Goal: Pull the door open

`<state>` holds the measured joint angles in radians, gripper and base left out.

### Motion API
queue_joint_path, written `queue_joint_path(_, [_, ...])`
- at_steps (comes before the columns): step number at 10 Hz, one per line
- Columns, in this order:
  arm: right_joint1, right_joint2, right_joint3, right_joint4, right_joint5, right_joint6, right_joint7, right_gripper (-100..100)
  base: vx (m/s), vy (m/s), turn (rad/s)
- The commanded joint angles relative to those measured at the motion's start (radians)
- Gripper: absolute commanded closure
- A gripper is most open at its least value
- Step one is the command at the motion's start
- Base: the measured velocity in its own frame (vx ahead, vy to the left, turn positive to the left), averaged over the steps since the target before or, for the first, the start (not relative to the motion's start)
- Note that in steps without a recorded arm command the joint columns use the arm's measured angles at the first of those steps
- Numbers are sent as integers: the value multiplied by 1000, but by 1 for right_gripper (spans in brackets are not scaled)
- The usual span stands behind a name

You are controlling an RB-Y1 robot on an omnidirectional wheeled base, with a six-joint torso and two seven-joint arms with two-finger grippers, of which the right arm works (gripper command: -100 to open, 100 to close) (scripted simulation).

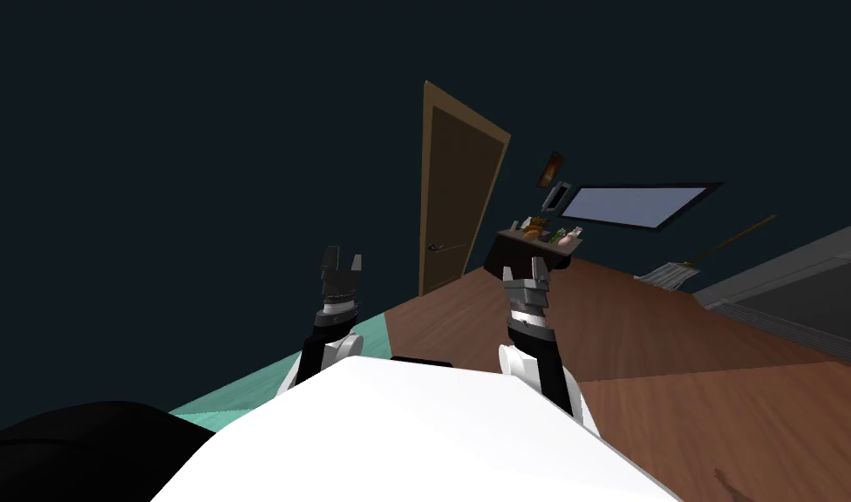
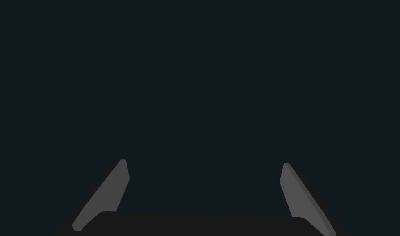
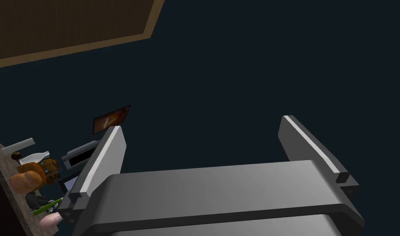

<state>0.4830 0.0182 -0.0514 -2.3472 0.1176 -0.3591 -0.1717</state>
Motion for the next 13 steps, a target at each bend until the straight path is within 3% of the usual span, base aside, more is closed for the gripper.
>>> queue_joint_path(1, [-12,-11,2,34,-2,-8,-2,-100,67,-89,116])
queue_joint_path(4, [-28,-26,5,85,-5,-19,-5,-100,69,4,66])
queue_joint_path(12, [-103,-86,17,301,-19,-68,-17,-100,83,-24,100])
queue_joint_path(13, [-103,-86,17,306,-19,-68,-17,-100,65,-16,36])
